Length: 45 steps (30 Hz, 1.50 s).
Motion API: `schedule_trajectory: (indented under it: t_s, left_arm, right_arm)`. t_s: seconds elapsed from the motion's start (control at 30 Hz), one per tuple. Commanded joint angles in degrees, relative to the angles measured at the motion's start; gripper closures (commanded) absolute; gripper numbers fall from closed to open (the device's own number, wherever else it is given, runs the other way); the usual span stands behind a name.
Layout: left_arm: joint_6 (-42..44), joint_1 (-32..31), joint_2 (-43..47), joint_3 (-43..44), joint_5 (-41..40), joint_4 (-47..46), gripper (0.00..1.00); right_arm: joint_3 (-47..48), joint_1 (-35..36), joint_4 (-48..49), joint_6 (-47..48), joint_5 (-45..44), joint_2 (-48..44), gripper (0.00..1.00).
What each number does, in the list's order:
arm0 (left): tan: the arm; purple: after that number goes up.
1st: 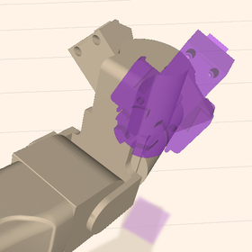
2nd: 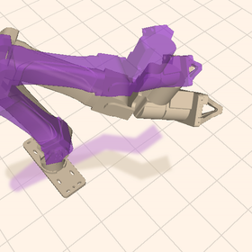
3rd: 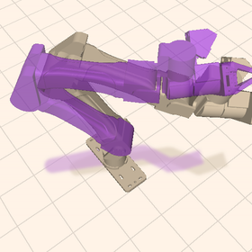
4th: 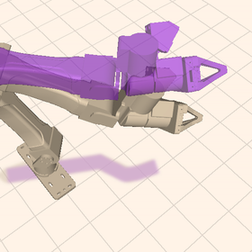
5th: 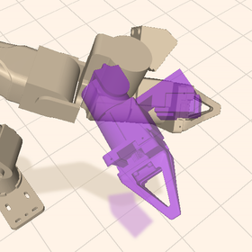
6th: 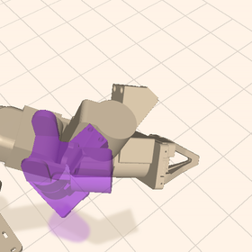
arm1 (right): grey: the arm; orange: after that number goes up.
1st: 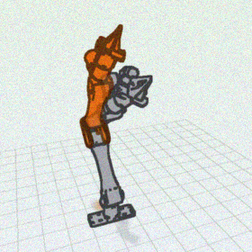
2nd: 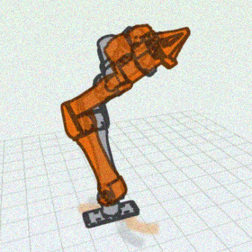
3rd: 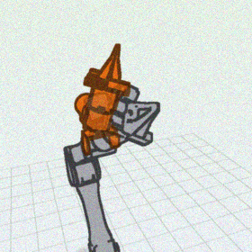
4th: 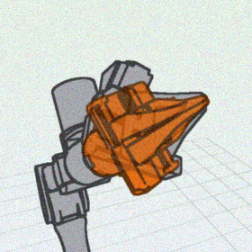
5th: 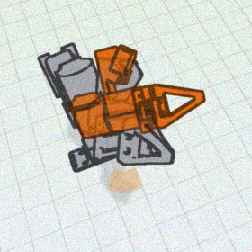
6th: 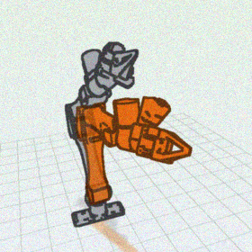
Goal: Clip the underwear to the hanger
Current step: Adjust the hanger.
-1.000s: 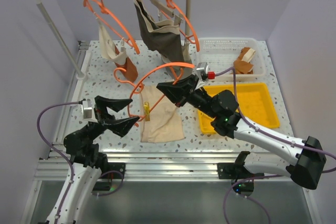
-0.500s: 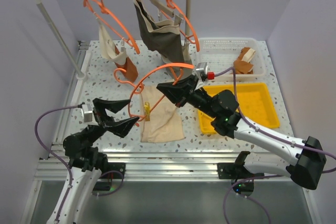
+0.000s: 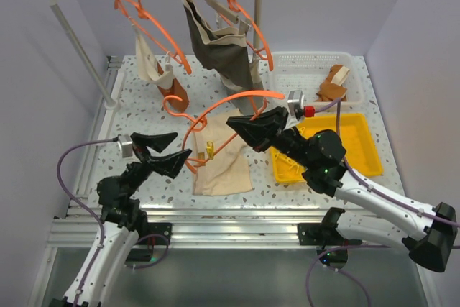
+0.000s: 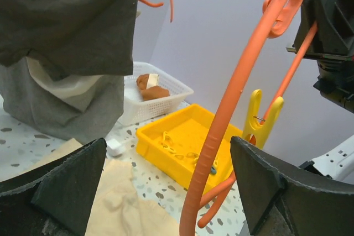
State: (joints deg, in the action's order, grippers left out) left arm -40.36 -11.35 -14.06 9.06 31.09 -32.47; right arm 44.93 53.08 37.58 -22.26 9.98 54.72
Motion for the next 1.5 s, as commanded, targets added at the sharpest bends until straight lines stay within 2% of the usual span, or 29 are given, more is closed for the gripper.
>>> schedule_trajectory:
  t_s: [0.0,0.17,0.23,0.33,0.53,0.77,0.93,0.97,1.13,1.2,1.27,1.3,1.37,1.4,1.43,1.47]
  left_arm:
    - [-2.1,-0.4,-0.7,-0.4,0.5,-8.4,0.03]
    - [-2.8,-0.9,-2.2,-0.6,0.7,-10.9,0.03]
    - [-2.5,-1.5,-5.8,-0.3,1.0,-12.2,0.04]
    - [0.3,-3.4,-10.8,2.1,-0.1,-13.3,0.04]
    - [11.1,-5.4,-13.4,9.0,-8.7,-5.9,0.00]
    - [9.8,-6.9,-22.4,8.7,1.0,-13.0,0.00]
    - [11.4,-9.4,-21.8,7.6,1.0,-12.4,0.02]
    - [11.4,-9.5,-21.7,7.5,1.5,-11.9,0.04]
    - [10.7,-9.7,-20.7,6.9,1.7,-9.9,0.41]
    - [11.0,-9.7,-20.7,6.5,1.0,-9.1,0.51]
    - [11.1,-9.7,-21.2,6.2,0.6,-8.6,0.53]
    - [11.1,-9.7,-21.5,6.2,0.6,-8.4,0.62]
    - [11.0,-9.7,-22.1,6.1,0.6,-8.1,0.71]
    - [10.8,-9.7,-22.2,6.1,0.5,-8.0,0.82]
    - [10.8,-9.7,-22.2,6.0,0.2,-7.5,0.87]
    - [10.9,-9.7,-22.2,5.8,-0.1,-7.2,0.90]
  right_arm:
    - [-0.2,0.0,2.2,-1.4,2.2,0.6,1.00]
    - [0.9,0.0,4.9,-2.8,4.3,3.7,1.00]
    - [1.6,0.0,5.7,-3.1,4.9,5.6,1.00]
    - [2.0,0.0,6.2,-2.6,4.0,7.2,1.00]
    - [3.0,0.0,3.6,-0.5,2.4,7.4,1.00]
    - [4.2,0.0,2.3,1.9,1.3,7.3,1.00]
    - [5.7,0.0,1.9,2.7,1.1,8.6,1.00]
    - [6.3,0.0,1.6,2.8,1.1,9.0,1.00]
    - [7.4,0.0,-0.7,4.1,-2.2,11.3,1.00]
    - [7.3,-0.1,-1.6,4.8,-4.4,12.0,1.00]
    - [7.4,-0.2,-2.4,5.4,-5.8,12.4,1.00]
    - [7.5,-0.2,-2.9,5.7,-6.4,12.8,1.00]
    - [7.7,-0.2,-5.0,6.6,-9.1,13.2,0.94]
    - [7.6,-0.2,-5.9,7.0,-9.9,13.2,0.93]
    - [7.5,-0.2,-6.3,7.4,-9.9,13.0,0.92]
    - [7.2,-0.2,-6.6,8.3,-11.8,12.8,0.86]
